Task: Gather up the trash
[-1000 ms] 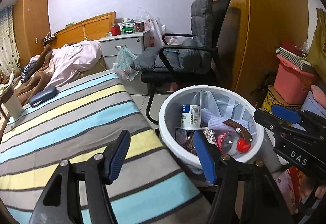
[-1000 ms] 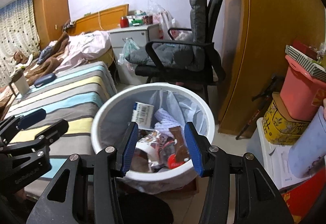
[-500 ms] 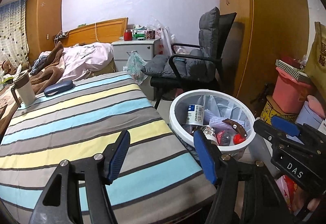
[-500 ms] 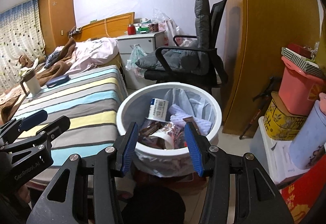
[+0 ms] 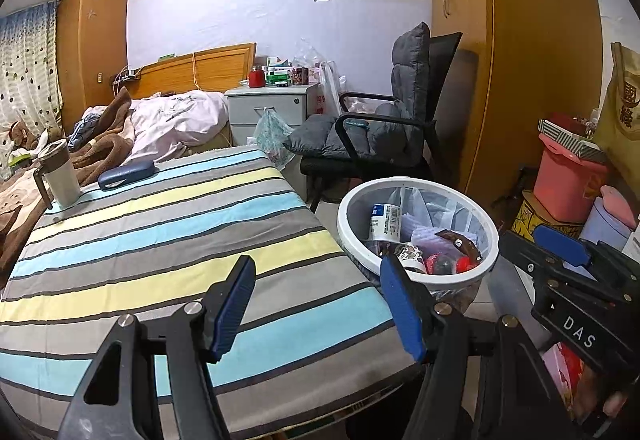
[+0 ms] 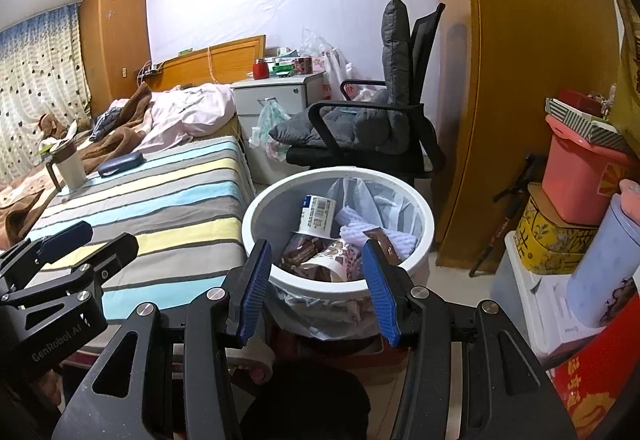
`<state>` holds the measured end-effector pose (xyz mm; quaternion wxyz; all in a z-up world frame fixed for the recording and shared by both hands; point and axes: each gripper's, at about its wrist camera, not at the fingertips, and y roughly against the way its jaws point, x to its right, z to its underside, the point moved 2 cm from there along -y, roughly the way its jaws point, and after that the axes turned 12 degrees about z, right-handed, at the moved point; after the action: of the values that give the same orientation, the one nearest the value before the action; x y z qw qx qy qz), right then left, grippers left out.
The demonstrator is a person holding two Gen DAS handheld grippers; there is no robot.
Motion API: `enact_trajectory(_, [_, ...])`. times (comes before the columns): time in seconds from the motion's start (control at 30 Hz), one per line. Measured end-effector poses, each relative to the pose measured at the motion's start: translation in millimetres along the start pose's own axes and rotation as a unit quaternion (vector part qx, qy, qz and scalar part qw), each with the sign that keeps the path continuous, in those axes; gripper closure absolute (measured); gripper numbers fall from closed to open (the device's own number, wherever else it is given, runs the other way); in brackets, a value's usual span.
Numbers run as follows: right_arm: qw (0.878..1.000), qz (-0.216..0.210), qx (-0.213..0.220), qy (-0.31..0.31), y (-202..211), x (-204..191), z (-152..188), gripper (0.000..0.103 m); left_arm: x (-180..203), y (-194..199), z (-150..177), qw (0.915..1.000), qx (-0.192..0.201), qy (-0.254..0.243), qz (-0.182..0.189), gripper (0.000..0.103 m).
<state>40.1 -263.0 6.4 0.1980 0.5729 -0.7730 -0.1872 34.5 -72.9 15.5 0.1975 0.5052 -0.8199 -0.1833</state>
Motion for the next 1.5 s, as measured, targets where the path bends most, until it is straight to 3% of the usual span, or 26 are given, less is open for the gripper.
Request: enact_trajectory(1.5, [1.0, -0.002, 0.004, -0.006, 8.3, -0.9, -0.5, 0.054, 2.7, 8.0, 3.3, 1.0, 0.002, 0.0, -0.002, 0.036])
